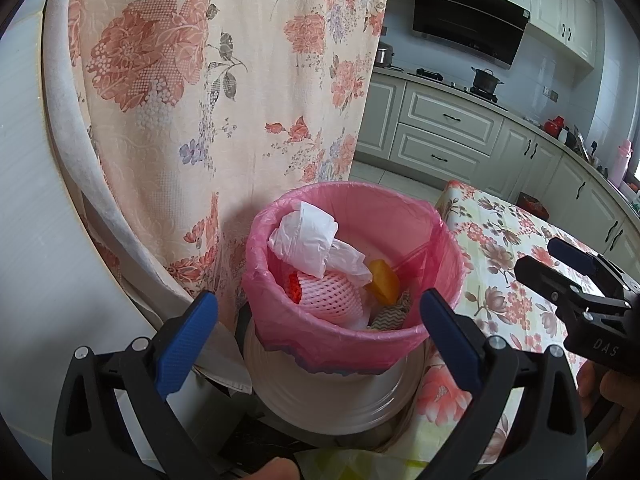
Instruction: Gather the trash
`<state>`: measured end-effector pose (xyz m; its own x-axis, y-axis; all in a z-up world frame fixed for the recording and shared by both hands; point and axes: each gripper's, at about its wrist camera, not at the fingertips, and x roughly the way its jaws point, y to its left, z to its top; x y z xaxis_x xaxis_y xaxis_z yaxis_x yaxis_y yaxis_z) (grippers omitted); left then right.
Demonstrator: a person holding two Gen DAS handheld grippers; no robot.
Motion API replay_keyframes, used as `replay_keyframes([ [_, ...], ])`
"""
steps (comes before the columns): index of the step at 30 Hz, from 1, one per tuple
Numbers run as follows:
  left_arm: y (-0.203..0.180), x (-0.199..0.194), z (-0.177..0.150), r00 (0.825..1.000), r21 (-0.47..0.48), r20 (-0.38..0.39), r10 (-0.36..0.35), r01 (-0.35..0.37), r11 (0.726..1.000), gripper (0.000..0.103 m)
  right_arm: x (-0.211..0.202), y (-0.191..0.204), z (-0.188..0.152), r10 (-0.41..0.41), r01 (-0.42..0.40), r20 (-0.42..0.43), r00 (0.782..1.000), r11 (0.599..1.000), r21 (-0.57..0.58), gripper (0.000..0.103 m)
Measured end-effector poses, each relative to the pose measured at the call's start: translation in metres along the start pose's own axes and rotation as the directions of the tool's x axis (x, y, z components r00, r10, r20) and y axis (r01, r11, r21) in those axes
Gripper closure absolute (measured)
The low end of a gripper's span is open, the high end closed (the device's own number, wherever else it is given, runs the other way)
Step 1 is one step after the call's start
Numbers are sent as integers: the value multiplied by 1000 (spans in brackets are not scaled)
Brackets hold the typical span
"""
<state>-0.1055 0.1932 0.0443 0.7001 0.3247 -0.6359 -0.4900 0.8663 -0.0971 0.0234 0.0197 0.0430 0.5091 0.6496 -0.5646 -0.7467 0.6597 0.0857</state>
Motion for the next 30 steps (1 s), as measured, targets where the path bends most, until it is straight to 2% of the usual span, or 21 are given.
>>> replay_keyframes([
  [30,-1,-3,-2,1000,18,-4,14,-14,1000,5,1,-2,-2,-1,1,-3,1000,1000,2,19],
])
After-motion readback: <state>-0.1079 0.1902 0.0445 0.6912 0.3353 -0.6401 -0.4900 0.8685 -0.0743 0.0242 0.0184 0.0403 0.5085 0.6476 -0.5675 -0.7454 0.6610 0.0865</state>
